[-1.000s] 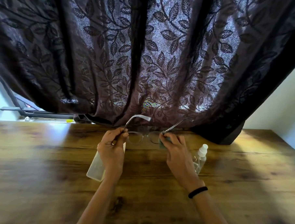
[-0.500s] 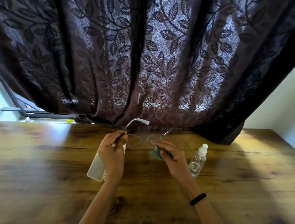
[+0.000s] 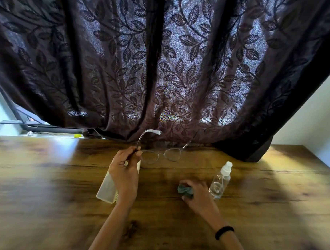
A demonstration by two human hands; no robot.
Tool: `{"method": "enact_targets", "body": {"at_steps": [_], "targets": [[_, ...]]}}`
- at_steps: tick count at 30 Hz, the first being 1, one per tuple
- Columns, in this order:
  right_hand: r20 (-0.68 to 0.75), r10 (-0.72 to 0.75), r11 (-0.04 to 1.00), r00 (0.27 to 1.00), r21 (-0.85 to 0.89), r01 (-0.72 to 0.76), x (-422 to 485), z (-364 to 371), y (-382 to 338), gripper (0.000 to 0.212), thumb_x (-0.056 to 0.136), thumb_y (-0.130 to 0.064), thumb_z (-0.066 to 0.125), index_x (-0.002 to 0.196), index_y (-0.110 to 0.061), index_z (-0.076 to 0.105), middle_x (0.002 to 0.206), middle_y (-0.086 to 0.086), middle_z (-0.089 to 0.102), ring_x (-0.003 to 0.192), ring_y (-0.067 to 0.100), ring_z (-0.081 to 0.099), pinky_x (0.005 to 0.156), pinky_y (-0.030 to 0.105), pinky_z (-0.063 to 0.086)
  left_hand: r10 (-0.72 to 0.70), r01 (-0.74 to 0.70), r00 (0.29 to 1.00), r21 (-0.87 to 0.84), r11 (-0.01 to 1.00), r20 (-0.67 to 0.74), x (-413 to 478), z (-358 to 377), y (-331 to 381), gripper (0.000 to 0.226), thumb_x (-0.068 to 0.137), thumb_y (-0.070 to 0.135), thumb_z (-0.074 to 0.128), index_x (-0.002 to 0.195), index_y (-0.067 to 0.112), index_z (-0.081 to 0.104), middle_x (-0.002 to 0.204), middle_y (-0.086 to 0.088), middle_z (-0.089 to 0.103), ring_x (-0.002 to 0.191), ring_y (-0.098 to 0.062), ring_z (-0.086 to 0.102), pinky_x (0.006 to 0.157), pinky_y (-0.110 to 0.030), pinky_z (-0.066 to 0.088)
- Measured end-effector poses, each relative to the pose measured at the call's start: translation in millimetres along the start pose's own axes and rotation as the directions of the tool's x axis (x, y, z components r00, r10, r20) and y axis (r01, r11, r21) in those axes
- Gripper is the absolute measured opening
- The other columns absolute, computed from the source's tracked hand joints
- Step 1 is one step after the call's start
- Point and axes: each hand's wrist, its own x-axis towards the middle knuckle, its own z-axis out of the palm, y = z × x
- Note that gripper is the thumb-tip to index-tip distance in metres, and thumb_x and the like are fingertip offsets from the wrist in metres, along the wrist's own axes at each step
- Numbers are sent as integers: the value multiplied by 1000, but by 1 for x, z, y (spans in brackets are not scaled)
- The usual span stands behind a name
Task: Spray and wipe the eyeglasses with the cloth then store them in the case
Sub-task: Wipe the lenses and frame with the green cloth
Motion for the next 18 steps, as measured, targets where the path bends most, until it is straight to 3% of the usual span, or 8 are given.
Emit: {"method": "enact_targets", "body": {"at_steps": [3,6,10,13,15,18], "targets": [[-119,-6,997,993,72,14,5,-13,-11,41,82,-21,66,121,-19,53,117,-3,59,110,15,53,91,27,45,-33,33,999,-28,999,5,1,-2,-2,34,75,0,68,83,33,66,82,6,67,80,-21,66,76,-35,53],[-353,68,912,933,401,85,9,-35,-26,30,82,-18,67,111,-15,59,98,-3,65,87,6,61,69,9,47,-93,93,996,-104,990,4,1,-3,-3,25,77,0,66,85,22,69,83,5,67,71,-7,67,66,-17,54],[-360,77,742,930,643,188,14,-53,-34,21,84,-16,64,103,-26,64,94,-4,68,85,6,62,70,19,53,-181,182,983,-182,966,23,-3,-2,-2,25,79,-2,64,87,22,67,88,-2,68,71,-1,66,63,-11,52],[-344,106,688,933,703,181,15,-55,-37,15,84,-11,64,91,-24,67,84,-7,69,71,0,63,62,14,53,-222,232,973,-219,948,69,-5,0,-1,21,81,-3,61,95,11,65,89,-5,68,68,1,66,65,-12,54],[-365,112,711,924,679,182,16,-55,-38,12,84,-9,63,89,-20,66,81,-9,68,69,-2,62,61,14,53,-236,253,966,-208,945,104,-5,0,-2,22,81,-4,60,100,6,64,91,-7,67,70,0,66,66,-12,54],[-444,67,783,893,579,229,15,-55,-42,9,87,-8,59,91,-15,63,80,-10,63,73,3,60,65,13,49,-247,274,954,-166,947,169,-7,-1,-4,30,83,-2,58,112,5,60,100,-11,67,88,-14,65,76,-18,55]]}}
